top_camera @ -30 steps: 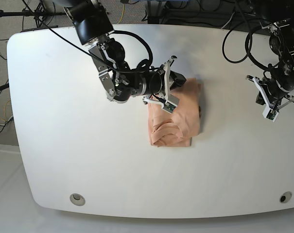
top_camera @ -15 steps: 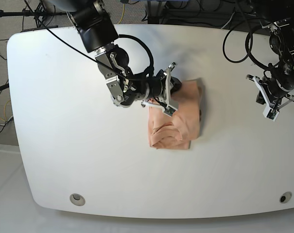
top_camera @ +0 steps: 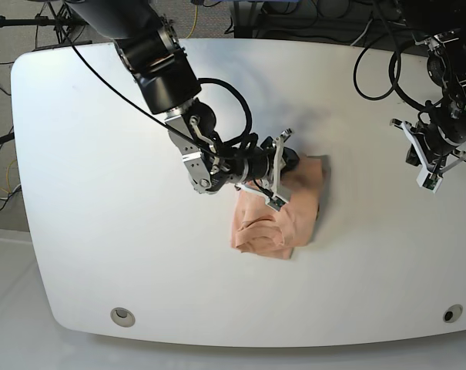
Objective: Fold the T-shirt properly
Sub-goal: 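Press the top of the folded shirt flat with the right gripper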
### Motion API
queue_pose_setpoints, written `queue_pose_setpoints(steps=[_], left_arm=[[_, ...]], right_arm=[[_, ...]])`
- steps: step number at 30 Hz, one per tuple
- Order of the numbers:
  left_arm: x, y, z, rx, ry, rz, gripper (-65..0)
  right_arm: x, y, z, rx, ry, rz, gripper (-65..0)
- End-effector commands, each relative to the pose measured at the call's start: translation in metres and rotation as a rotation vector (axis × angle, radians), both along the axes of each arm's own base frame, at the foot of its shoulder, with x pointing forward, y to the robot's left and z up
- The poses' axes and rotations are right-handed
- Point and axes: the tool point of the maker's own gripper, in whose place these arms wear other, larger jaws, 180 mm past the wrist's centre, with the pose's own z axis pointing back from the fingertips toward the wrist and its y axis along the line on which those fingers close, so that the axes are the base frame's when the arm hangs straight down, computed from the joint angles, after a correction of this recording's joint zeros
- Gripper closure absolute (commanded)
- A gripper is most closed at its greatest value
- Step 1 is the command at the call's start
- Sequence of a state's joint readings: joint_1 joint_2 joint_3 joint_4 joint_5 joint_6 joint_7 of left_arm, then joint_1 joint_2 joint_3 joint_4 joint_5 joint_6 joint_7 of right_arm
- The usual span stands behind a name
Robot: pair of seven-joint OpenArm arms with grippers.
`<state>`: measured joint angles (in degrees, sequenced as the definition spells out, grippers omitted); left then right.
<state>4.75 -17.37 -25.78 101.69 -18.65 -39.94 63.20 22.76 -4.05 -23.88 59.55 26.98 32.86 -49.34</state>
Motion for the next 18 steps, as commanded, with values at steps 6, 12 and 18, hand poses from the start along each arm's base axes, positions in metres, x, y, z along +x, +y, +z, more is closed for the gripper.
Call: queue_pose_setpoints(steps=[6,12,18], left_arm=[[0.008,0.002,0.014,0.009,-0.049,-0.010,-0.3],[0.008,0.003,0.014,0.008,-0.048,-0.008,-0.3],[0.008,0.003,0.014,0.008,-0.048,-0.008,-0.3]], right_arm=[[0.037,0.014,0.023,0.073,-0.053,-0.043,0.0],[0.047,0.012,0.028,0.069,-0.070,-0.047,0.0],[0.057,-0.001,0.030,0.050,-0.087,-0.064,0.0]])
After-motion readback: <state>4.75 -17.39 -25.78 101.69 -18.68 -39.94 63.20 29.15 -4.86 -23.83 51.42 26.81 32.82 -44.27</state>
